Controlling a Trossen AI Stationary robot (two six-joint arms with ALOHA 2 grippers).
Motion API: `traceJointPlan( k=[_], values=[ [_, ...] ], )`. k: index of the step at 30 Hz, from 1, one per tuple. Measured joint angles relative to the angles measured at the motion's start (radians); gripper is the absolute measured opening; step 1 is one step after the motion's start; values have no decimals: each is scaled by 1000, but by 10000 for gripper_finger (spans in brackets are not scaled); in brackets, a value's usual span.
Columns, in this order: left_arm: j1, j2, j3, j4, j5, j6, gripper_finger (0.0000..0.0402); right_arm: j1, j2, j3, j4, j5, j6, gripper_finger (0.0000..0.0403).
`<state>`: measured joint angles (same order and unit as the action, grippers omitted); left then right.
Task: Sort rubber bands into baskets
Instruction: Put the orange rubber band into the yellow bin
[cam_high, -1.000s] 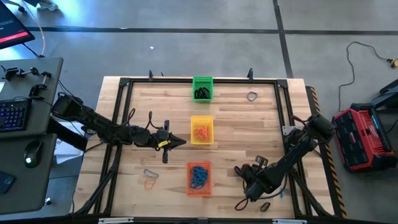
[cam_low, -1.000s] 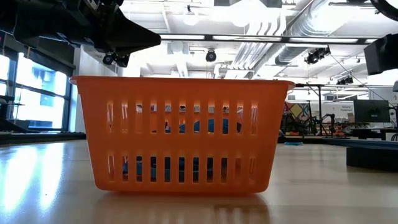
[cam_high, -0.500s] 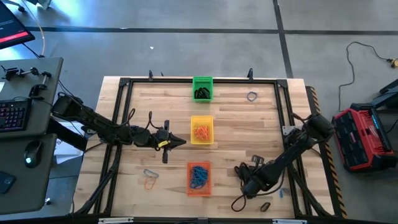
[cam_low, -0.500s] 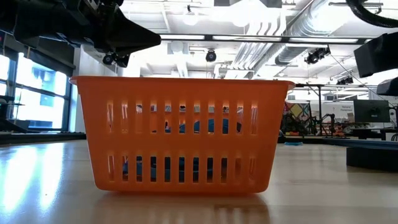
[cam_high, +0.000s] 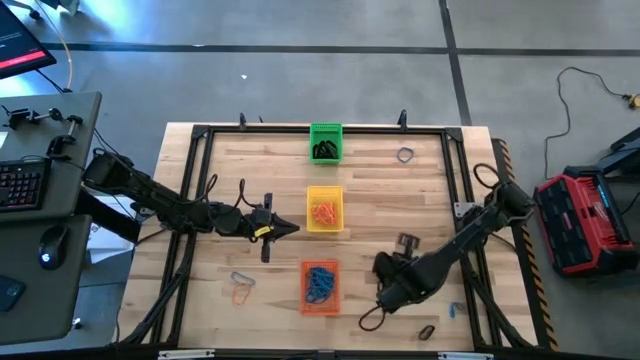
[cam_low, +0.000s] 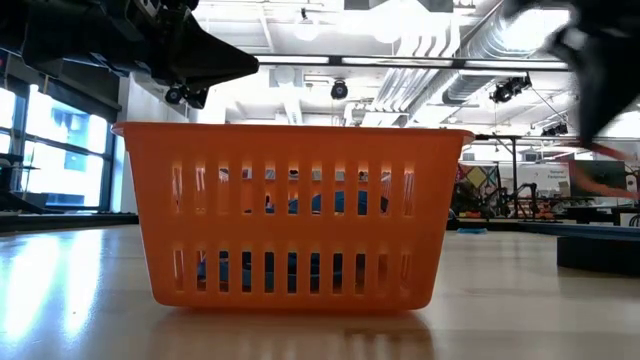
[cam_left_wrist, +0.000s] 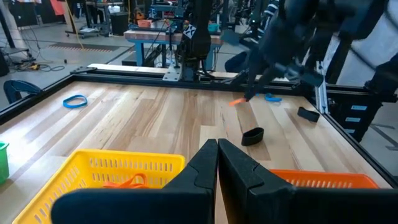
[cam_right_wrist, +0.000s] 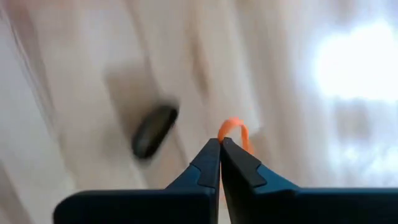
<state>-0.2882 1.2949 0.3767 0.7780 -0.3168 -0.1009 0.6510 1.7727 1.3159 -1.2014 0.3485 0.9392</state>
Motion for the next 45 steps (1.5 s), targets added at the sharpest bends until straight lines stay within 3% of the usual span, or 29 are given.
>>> traceJointPlan(
  k=[6, 11, 15, 22, 29, 40, 45],
  values=[
    [0, 0, 0, 6, 0, -6, 3, -103, -1, 75, 106, 223, -201, 1],
    [0, 0, 0, 7, 0, -10, 3, -229, -1, 77, 352, 251, -434, 0],
    [0, 0, 0, 6, 0, -10, 3, -325, 1, 77, 535, 224, -625, 0],
    [0, 0, 0, 2, 0, -9, 3, -467, 2, 76, 683, 49, -821, 0],
    [0, 0, 0, -3, 0, -8, 3, -558, 51, 76, 708, -44, -879, 0],
    [-1, 0, 0, -24, 0, -18, 3, -606, 167, 76, 711, -121, -861, 1],
    [0, 0, 0, -24, 0, -19, 3, -605, 179, 76, 703, -125, -853, 29]
  ],
)
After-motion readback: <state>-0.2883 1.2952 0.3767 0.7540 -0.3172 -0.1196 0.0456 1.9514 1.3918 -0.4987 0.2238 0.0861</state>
